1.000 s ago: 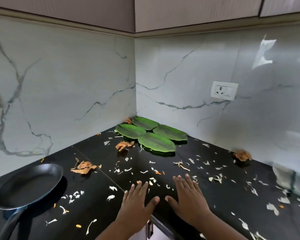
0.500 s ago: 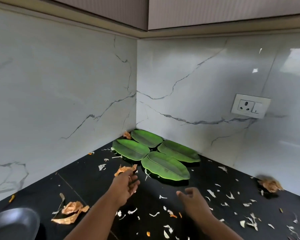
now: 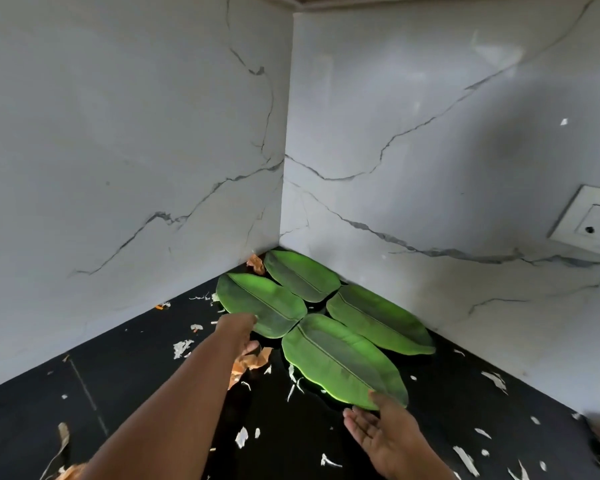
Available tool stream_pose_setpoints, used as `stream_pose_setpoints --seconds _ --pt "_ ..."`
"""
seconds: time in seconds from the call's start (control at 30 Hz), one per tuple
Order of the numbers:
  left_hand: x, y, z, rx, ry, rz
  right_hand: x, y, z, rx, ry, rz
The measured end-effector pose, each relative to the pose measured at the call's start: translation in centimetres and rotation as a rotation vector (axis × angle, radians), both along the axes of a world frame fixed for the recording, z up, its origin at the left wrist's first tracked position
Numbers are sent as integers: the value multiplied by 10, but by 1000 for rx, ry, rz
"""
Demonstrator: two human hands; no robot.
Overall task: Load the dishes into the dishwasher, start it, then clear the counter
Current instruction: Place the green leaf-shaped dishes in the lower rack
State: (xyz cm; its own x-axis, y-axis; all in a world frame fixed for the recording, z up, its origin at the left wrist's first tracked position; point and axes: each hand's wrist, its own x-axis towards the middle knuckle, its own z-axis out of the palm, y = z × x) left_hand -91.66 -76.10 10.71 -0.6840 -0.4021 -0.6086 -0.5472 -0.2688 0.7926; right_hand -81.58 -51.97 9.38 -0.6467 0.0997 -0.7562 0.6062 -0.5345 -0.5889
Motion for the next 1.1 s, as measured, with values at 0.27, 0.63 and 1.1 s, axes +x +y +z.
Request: stream_pose_setpoints --seconds 0.27,0.63,1.1 --pt "-40 -3 -23 -257 -136 -147 -21 5 -7 -39 4 -20" --pt "9 -31 10 -291 220 -160 18 32 29 -104 141 -87" --pt "124 8 35 576 604 -69 157 94 107 -277 455 -251"
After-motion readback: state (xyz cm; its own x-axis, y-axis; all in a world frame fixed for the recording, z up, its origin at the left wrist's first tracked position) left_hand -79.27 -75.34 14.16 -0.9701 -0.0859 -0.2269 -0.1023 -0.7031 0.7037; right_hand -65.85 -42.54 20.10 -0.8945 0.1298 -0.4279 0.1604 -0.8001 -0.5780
